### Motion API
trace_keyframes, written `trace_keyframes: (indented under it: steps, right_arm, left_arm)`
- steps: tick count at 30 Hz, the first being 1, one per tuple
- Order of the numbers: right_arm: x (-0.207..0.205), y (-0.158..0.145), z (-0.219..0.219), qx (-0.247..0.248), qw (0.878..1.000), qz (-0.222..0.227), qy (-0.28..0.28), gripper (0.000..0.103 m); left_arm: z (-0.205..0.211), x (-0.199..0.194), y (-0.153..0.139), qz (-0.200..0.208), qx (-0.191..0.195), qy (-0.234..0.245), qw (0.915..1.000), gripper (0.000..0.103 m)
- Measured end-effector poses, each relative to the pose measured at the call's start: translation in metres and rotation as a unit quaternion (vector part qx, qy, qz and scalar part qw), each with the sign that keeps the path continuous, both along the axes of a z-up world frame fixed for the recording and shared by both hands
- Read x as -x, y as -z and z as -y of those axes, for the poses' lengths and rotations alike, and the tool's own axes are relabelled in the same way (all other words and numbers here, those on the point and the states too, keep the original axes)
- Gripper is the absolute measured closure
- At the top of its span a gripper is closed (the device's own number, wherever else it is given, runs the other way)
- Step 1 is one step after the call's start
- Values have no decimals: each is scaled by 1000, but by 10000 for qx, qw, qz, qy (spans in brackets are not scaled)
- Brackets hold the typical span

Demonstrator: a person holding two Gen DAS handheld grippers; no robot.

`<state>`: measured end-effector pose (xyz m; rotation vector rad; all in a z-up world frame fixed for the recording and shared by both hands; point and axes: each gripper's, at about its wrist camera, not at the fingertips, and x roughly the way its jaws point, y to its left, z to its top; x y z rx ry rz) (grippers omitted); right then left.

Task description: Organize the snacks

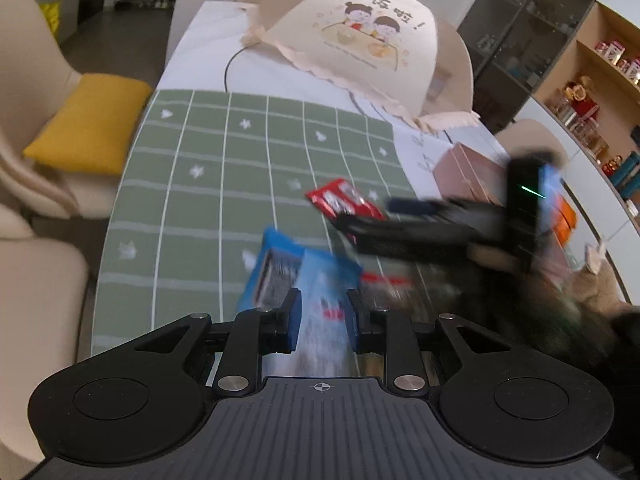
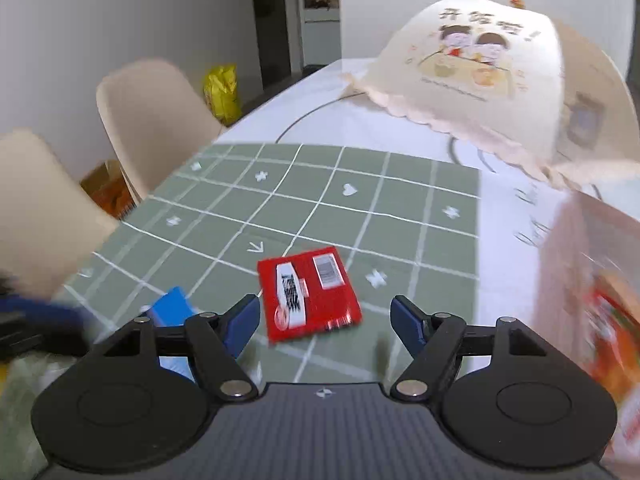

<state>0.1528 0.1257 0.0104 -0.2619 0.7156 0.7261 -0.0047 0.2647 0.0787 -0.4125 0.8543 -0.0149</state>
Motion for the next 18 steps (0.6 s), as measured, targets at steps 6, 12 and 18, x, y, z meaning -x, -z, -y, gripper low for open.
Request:
trace_keyframes:
  steps: [6, 12, 18]
  right_arm:
    - [3, -1, -12, 286, 9978, -114, -586, 50]
    - [47, -36, 72, -97, 9986, -198, -484, 52]
    - [102, -44, 187, 24, 9991, 120, 404, 49]
  left_arm:
    - [21, 16, -1, -228, -184, 297, 9991, 77]
    - [47, -2, -4, -173, -224, 619, 9977, 77]
    - [49, -39, 11, -517, -70, -153, 9985, 76]
